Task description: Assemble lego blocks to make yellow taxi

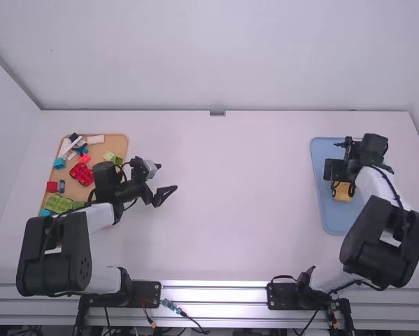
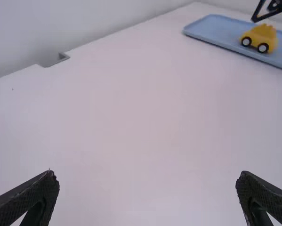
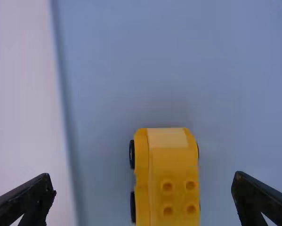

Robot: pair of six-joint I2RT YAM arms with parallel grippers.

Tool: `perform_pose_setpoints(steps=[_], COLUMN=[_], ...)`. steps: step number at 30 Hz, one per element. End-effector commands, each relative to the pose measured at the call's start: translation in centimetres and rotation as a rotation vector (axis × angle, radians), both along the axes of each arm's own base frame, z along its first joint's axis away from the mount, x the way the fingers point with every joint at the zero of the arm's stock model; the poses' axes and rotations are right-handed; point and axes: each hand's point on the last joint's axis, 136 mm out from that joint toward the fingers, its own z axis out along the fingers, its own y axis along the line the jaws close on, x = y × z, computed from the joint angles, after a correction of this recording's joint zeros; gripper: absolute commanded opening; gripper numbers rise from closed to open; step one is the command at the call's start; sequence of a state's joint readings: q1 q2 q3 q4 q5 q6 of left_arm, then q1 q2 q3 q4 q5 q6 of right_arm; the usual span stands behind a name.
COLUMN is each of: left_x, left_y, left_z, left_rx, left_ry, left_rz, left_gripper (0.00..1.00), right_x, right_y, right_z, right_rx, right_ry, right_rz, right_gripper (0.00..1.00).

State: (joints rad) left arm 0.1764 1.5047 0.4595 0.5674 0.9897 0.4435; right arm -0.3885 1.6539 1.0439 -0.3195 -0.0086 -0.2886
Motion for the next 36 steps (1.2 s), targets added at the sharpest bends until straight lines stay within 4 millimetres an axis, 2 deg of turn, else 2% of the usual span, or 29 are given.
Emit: perform_pose_setpoints(steps=[1,3,5,6,9,12,14,16,17,18,20,22,23,25,32,34,36], left_x=[0.6,1.2,1.7,1.7,1.8,1.0,0.4,-0.5,-1.3,-1.3,-1.9,-2.6,-2.7,-3.2,-3.7,-3.7,-3.6], left_y=[-0.1,0.0,-0.5,-0.5,-0.7,-1.2,-1.5,-2.1,-2.2,-2.2,-1.6,0.7,0.8,1.9,1.9,2.1,3.0], left_z=[0.3,0.3,0.7,0.7,1.7,3.2,3.8,4.6,5.1,5.1,5.1,4.6,4.6,4.6,5.0,4.9,5.0], left_rx=[-0.047,-0.039,-0.002,-0.002,0.027,0.033,0.023,-0.003,-0.015,-0.016,-0.019,0.035,0.039,0.079,0.1,0.101,0.109], left_ry=[0.086,0.103,0.109,0.109,0.126,0.135,0.14,0.156,0.167,0.17,0.201,0.283,0.289,0.345,0.374,0.372,0.343], left_rz=[0.093,0.153,0.233,0.233,0.364,0.468,0.478,0.473,0.471,0.472,0.515,0.646,0.653,0.711,0.709,0.717,0.743], left_gripper=[0.99,0.99,0.99,0.99,0.99,0.99,0.99,0.99,0.99,0.99,0.99,0.99,0.99,0.99,0.99,0.99,0.97], right_x=[0.5,0.5,0.6,0.6,0.5,0.5,0.6,0.5,0.4,0.3,0.0,-0.7,-0.7,-1.3,-3.0,-3.3,-3.2], right_y=[0.2,1.5,4.4,4.4,7.8,12.0,13.5,16.0,17.9,18.1,20.1,23.1,23.3,25.6,31.2,32.4,32.0], right_z=[3.3,4.2,5.5,5.5,6.1,6.2,6.2,6.2,6.1,6.1,6.1,6.0,6.0,6.0,6.3,6.5,6.7], right_rx=[-0.043,-0.026,-0.005,-0.005,-0.007,0.003,0.005,0.007,0.007,0.007,0.009,0.004,0.004,0.01,0.016,0.023,0.051], right_ry=[-0.043,-0.05,-0.063,-0.063,-0.055,-0.045,-0.044,-0.04,-0.038,-0.037,-0.034,-0.026,-0.025,-0.025,-0.045,-0.062,-0.078], right_rz=[-0.081,-0.069,-0.037,-0.037,0.054,0.157,0.198,0.263,0.313,0.319,0.372,0.453,0.458,0.522,0.676,0.707,0.683], right_gripper=[0.99,0.99,0.99,0.99,0.99,0.99,0.99,0.99,0.99,0.99,0.99,0.99,0.99,0.99,0.99,0.99,0.97])
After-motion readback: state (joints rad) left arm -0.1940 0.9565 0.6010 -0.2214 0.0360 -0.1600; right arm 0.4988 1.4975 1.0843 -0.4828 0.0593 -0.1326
